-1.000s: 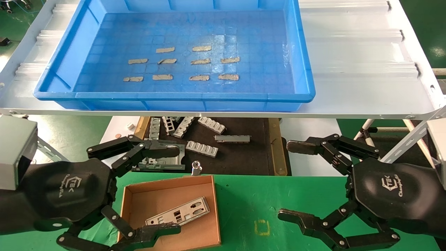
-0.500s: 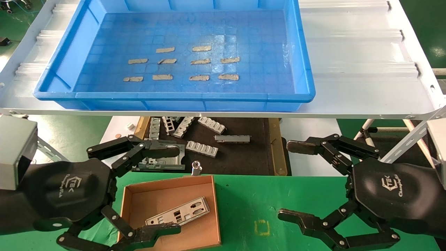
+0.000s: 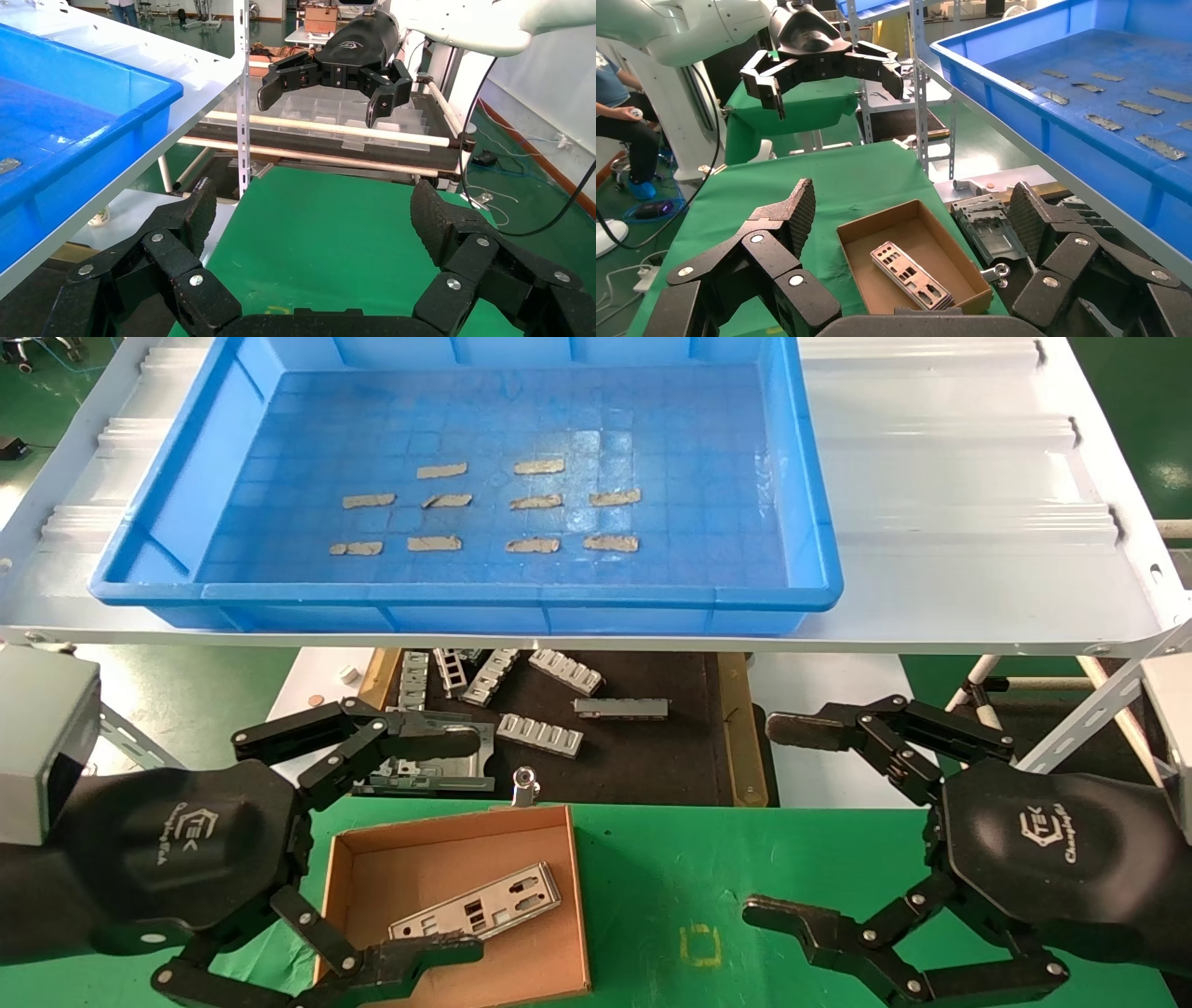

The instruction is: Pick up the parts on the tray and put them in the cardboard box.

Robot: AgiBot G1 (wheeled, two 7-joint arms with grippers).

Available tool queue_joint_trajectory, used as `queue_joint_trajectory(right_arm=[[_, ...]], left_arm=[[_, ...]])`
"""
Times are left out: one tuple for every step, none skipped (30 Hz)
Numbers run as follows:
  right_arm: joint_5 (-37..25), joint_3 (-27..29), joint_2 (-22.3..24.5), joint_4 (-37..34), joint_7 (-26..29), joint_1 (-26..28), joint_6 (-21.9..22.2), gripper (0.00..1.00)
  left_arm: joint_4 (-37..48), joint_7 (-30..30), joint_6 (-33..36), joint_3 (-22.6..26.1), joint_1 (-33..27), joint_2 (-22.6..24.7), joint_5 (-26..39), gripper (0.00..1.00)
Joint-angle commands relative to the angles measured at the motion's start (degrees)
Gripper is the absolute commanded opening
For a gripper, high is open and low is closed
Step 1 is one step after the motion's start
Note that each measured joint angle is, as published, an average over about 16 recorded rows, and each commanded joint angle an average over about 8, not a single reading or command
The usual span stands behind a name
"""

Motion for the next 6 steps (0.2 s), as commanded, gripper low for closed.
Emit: queue_joint_trajectory(right_arm=[[0.00,0.00,0.00,0.00,0.00,0.00,0.00,1.00],[0.00,0.00,0.00,0.00,0.00,0.00,0.00,1.00],[0.00,0.00,0.00,0.00,0.00,0.00,0.00,1.00],[0.00,0.00,0.00,0.00,0.00,0.00,0.00,1.00],[0.00,0.00,0.00,0.00,0.00,0.00,0.00,1.00],[0.00,0.00,0.00,0.00,0.00,0.00,0.00,1.00]], left_arm=[[0.00,0.00,0.00,0.00,0.00,0.00,0.00,1.00],[0.00,0.00,0.00,0.00,0.00,0.00,0.00,1.00],[0.00,0.00,0.00,0.00,0.00,0.00,0.00,1.00],[0.00,0.00,0.00,0.00,0.00,0.00,0.00,1.00],[0.00,0.00,0.00,0.00,0.00,0.00,0.00,1.00],[0.00,0.00,0.00,0.00,0.00,0.00,0.00,1.00]])
